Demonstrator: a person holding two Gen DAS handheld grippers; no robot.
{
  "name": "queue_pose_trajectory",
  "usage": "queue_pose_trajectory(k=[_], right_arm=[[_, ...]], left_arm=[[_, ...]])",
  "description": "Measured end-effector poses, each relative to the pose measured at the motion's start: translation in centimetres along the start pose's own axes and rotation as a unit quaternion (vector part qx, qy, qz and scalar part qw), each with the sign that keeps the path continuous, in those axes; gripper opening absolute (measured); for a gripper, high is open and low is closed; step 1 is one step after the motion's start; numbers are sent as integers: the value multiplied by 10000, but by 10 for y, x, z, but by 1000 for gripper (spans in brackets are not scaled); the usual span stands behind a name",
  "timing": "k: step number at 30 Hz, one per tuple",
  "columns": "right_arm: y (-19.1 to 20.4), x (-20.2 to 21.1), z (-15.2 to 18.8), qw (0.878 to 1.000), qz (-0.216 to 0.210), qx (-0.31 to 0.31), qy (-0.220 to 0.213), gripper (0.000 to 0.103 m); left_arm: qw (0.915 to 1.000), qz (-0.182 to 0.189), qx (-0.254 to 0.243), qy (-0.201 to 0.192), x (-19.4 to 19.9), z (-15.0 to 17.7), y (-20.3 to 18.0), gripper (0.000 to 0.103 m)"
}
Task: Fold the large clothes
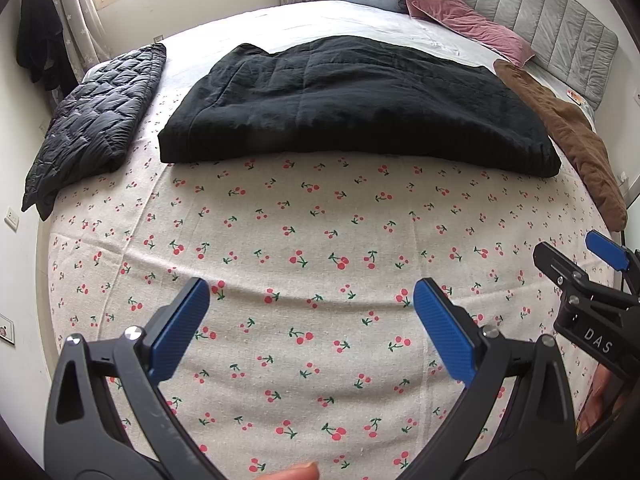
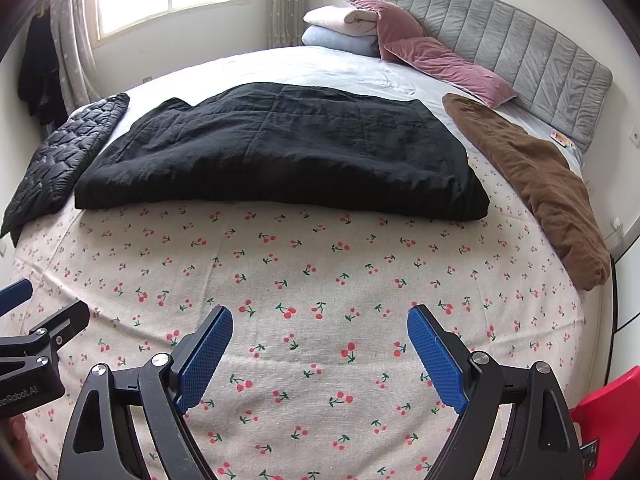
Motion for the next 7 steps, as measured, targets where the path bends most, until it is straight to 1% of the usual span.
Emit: queue_pose_trajectory(k=[4, 7], right_arm=[[1, 6, -2, 10000, -16, -4, -50, 90], [1, 16, -1, 9999, 29, -62, -85, 90]], left_arm=[[10000, 30, -48, -23, 4, -1, -7, 102], [9999, 73, -78, 62, 12, 6, -8, 102]])
Point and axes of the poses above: each gripper's, at about its wrist camera, not at the fingertips, and x roughly against the way its jaws point, y to its left, z to its underside, the point moved 8 cm from there along -x, roughly the way its jaws point, and after that the axes turned 4 degrees about z, right-handed, at the moved point
